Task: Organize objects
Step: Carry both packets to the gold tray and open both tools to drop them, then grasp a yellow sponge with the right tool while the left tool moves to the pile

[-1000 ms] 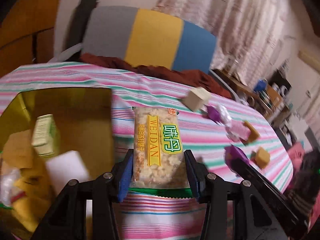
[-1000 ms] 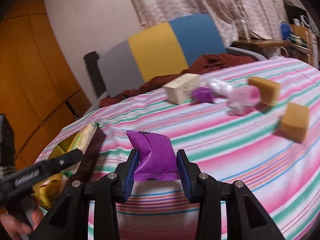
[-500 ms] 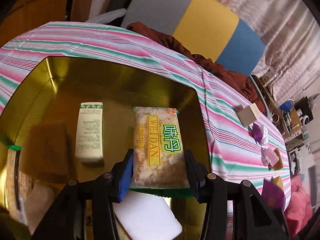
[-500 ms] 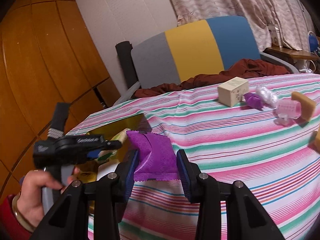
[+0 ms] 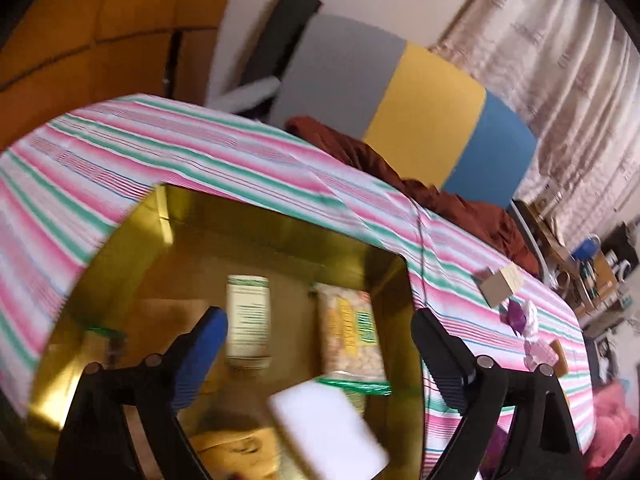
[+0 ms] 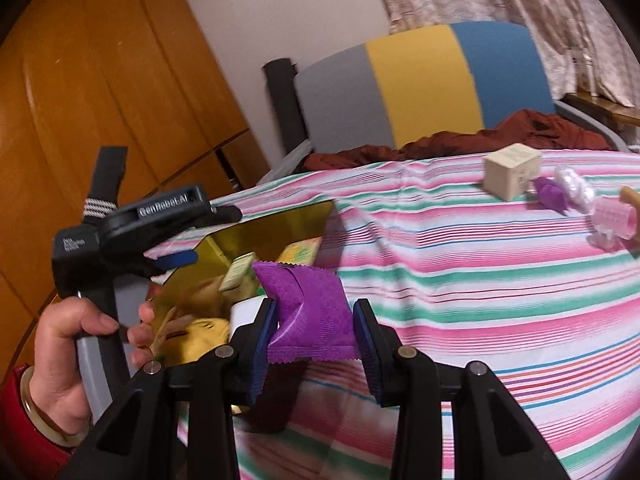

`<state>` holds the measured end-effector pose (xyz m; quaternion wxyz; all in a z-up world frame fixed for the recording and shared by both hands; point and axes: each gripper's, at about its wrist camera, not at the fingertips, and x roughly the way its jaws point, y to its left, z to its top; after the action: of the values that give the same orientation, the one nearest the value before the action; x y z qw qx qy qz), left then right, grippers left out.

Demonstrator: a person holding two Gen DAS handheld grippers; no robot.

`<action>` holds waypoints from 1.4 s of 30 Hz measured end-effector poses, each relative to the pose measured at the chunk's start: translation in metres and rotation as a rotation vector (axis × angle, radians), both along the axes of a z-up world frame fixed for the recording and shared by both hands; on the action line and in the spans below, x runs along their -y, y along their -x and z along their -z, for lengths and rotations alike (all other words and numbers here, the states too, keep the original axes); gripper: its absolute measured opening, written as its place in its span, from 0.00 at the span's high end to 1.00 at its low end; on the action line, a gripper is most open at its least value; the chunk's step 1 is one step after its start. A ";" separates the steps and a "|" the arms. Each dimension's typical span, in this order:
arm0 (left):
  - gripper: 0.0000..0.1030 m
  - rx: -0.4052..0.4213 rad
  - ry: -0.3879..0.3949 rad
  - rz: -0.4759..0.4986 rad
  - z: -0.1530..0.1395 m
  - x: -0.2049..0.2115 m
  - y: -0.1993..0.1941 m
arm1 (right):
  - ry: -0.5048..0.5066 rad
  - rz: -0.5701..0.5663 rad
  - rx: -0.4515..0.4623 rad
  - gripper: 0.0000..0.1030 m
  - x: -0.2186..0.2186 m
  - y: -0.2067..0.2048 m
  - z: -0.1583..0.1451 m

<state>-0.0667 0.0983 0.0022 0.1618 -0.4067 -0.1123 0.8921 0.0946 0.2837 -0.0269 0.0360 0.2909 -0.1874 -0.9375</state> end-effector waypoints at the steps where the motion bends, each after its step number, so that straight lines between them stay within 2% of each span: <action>1: 0.03 -0.012 0.002 -0.016 -0.004 0.006 -0.003 | -0.002 -0.022 0.001 0.62 0.005 0.001 -0.001; 5: 0.01 -0.068 0.015 -0.084 -0.019 0.037 -0.014 | -0.021 -0.131 0.015 0.62 0.034 0.008 -0.004; 10: 0.01 -0.073 0.002 -0.135 -0.020 0.059 -0.017 | -0.093 -0.237 0.060 0.62 0.072 0.021 0.002; 15: 0.01 -0.028 -0.028 -0.166 -0.014 0.071 -0.014 | -0.128 -0.231 0.104 0.60 0.086 0.030 0.011; 18: 0.01 -0.023 -0.036 -0.171 -0.013 0.071 -0.016 | -0.102 -0.254 0.108 0.58 0.086 0.030 0.012; 21: 0.01 -0.022 -0.036 -0.166 -0.013 0.068 -0.018 | -0.101 -0.244 0.095 0.57 0.084 0.025 0.009; 26: 0.01 -0.035 -0.033 -0.154 -0.015 0.063 -0.024 | -0.034 -0.207 0.083 0.57 0.068 0.020 0.005; 31: 0.01 -0.040 -0.043 -0.120 -0.020 0.053 -0.031 | 0.004 -0.131 0.046 0.57 0.047 0.011 -0.002; 34: 0.01 -0.033 -0.047 -0.077 -0.021 0.041 -0.037 | 0.017 -0.088 0.043 0.57 0.031 0.008 -0.005; 38: 0.00 -0.069 -0.059 0.012 -0.020 0.017 -0.052 | 0.034 -0.024 0.050 0.57 0.010 0.003 -0.003; 42: 0.00 -0.070 -0.040 0.099 -0.016 -0.013 -0.069 | 0.057 0.034 0.061 0.57 -0.012 -0.003 0.000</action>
<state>0.0020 0.1111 0.0181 0.2175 -0.3769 -0.1043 0.8943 0.0974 0.2957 -0.0273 0.0224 0.3152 -0.2201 -0.9229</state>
